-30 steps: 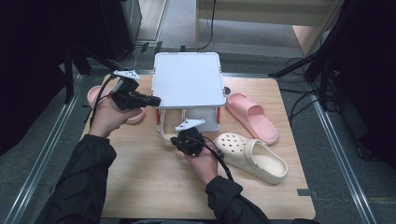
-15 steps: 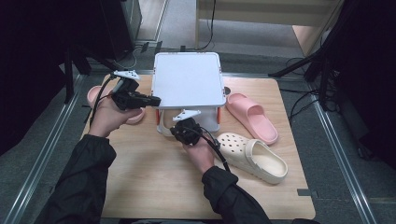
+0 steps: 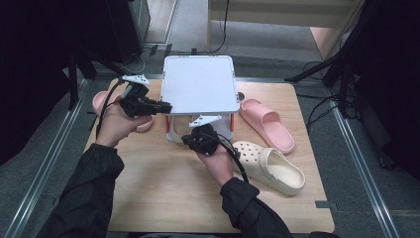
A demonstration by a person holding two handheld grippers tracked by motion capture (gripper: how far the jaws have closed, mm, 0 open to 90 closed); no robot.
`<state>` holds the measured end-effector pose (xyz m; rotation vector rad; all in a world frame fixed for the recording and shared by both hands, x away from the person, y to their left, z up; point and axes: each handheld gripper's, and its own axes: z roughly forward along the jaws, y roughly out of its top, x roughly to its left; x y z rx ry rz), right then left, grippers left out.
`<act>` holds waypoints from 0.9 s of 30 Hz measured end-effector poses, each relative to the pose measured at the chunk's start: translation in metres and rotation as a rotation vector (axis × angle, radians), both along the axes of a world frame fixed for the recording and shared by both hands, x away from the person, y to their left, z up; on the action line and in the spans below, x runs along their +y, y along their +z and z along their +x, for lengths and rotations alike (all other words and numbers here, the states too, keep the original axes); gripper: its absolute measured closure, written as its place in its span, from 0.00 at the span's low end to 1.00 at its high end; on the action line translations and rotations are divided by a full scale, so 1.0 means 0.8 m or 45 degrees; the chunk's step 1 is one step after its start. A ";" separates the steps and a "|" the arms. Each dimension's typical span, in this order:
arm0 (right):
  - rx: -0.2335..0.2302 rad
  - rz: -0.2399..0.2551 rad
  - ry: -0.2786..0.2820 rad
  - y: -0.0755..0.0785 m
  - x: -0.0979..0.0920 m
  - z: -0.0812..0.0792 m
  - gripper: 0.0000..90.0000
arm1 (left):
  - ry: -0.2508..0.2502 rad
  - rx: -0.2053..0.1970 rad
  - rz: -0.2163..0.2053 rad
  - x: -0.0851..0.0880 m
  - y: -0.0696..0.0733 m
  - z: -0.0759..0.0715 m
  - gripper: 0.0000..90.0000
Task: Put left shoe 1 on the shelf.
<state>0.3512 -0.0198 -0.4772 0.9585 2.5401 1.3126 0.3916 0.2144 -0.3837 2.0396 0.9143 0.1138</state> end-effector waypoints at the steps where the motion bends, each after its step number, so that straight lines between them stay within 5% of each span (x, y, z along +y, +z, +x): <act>1: 0.008 0.005 0.004 0.003 -0.002 -0.003 0.95 | 0.010 0.012 -0.009 -0.001 0.001 0.000 0.79; 7: 0.008 0.019 0.085 0.021 -0.017 -0.022 0.87 | -0.005 0.002 -0.056 0.000 0.012 -0.013 0.62; 13: 0.003 0.031 0.150 0.035 -0.034 -0.040 0.77 | -0.001 -0.005 -0.033 -0.004 0.019 -0.031 0.52; 27: -0.006 0.049 0.174 0.038 -0.091 -0.058 0.74 | 0.007 -0.024 -0.049 -0.006 0.009 -0.075 0.43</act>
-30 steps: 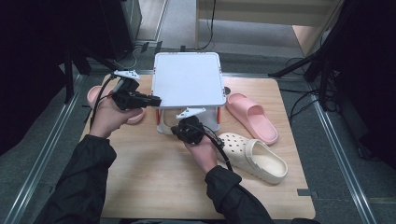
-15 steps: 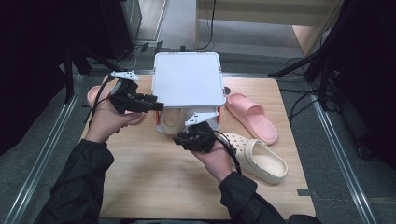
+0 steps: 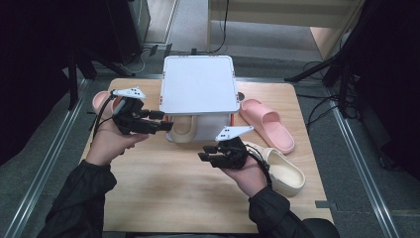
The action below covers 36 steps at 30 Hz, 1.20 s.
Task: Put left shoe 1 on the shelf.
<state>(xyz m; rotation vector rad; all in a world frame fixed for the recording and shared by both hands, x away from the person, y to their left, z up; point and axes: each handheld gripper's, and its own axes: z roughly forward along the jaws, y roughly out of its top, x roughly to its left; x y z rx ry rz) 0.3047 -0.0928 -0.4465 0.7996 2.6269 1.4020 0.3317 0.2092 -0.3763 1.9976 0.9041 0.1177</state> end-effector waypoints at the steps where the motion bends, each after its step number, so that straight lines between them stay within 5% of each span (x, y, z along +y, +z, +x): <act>1: -0.002 -0.003 0.000 0.000 -0.003 0.000 0.74 | 0.003 -0.001 -0.003 -0.001 -0.002 -0.003 0.43; 17: -0.020 -0.051 0.002 0.003 -0.056 -0.014 0.71 | 0.026 -0.009 0.035 -0.009 -0.044 -0.036 0.41; 26: -0.005 -0.035 -0.107 0.003 -0.113 -0.023 0.71 | 0.009 0.014 0.047 -0.023 -0.073 -0.045 0.41; 36: 0.010 -0.015 -0.238 0.003 -0.162 -0.035 0.71 | -0.076 0.002 0.070 -0.049 -0.085 -0.034 0.42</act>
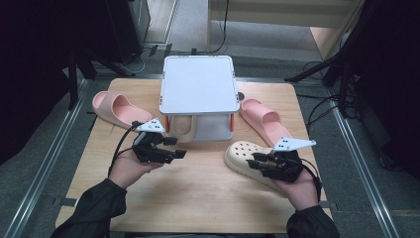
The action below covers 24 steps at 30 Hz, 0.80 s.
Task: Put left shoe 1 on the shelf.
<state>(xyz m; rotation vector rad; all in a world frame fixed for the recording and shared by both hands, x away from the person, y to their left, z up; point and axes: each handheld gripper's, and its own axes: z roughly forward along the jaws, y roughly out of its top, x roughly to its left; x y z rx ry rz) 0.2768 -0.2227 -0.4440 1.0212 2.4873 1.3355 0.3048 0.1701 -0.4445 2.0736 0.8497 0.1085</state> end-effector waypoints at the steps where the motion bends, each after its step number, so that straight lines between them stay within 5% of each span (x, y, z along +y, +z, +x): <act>1: 0.002 0.001 -0.016 -0.001 -0.005 -0.002 0.71 | 0.002 -0.002 0.001 -0.001 -0.001 0.002 0.42; 15: 0.041 -0.018 -0.180 -0.010 -0.048 -0.016 0.70 | -0.051 0.020 0.007 -0.021 -0.005 0.022 0.42; 24: 0.090 -0.060 -0.198 -0.027 -0.044 -0.007 0.69 | -0.041 0.017 0.000 -0.021 -0.005 0.024 0.43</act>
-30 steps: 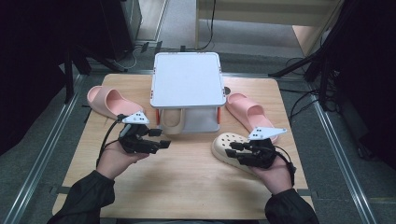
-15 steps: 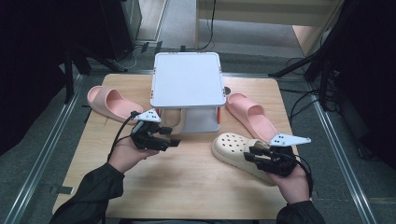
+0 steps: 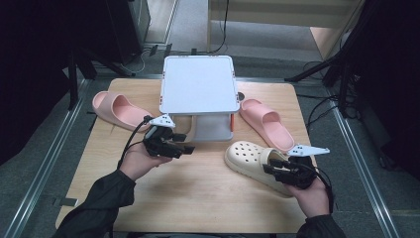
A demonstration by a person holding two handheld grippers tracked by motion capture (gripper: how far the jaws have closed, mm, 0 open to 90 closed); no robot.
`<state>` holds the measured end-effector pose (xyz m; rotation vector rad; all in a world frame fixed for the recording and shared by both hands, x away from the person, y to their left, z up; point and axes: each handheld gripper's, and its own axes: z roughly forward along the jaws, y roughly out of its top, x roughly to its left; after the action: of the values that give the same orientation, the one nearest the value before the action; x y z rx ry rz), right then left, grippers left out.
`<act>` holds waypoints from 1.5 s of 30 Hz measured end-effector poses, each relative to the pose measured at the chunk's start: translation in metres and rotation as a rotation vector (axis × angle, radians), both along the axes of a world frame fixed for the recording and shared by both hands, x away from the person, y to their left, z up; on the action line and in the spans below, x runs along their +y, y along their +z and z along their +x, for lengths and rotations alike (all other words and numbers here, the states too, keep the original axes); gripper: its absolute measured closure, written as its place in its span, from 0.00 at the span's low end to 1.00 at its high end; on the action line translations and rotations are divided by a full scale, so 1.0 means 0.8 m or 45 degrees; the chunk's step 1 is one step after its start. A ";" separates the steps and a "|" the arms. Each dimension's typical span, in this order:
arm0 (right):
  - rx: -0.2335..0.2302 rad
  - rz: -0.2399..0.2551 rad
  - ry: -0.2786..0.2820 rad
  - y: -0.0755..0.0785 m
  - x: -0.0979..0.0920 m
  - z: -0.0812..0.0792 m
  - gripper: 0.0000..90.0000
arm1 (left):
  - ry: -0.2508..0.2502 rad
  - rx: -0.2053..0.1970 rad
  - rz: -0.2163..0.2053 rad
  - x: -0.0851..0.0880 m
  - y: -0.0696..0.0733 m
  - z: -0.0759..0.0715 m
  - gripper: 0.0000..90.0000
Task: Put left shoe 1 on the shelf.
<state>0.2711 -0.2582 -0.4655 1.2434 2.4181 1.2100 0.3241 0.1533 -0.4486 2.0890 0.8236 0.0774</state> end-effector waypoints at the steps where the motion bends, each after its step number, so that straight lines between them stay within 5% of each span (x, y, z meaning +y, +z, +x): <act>1: 0.006 0.004 0.008 -0.002 0.002 0.003 0.69 | 0.001 -0.002 -0.001 0.001 0.000 0.000 0.43; 11: 0.105 -0.013 0.060 -0.020 0.029 0.026 0.85 | 0.033 -0.002 -0.010 0.009 -0.002 -0.004 0.43; 26: 0.086 0.036 0.223 -0.004 0.080 0.025 0.85 | 0.071 -0.007 -0.007 0.019 -0.003 -0.019 0.44; 45: 0.099 0.031 0.362 -0.012 0.149 0.043 0.85 | 0.127 0.026 -0.002 0.027 -0.010 -0.038 0.46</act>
<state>0.3058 -0.1394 -0.4748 0.9939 2.7166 1.2858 0.2940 0.1753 -0.4564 2.0493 0.9398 0.1091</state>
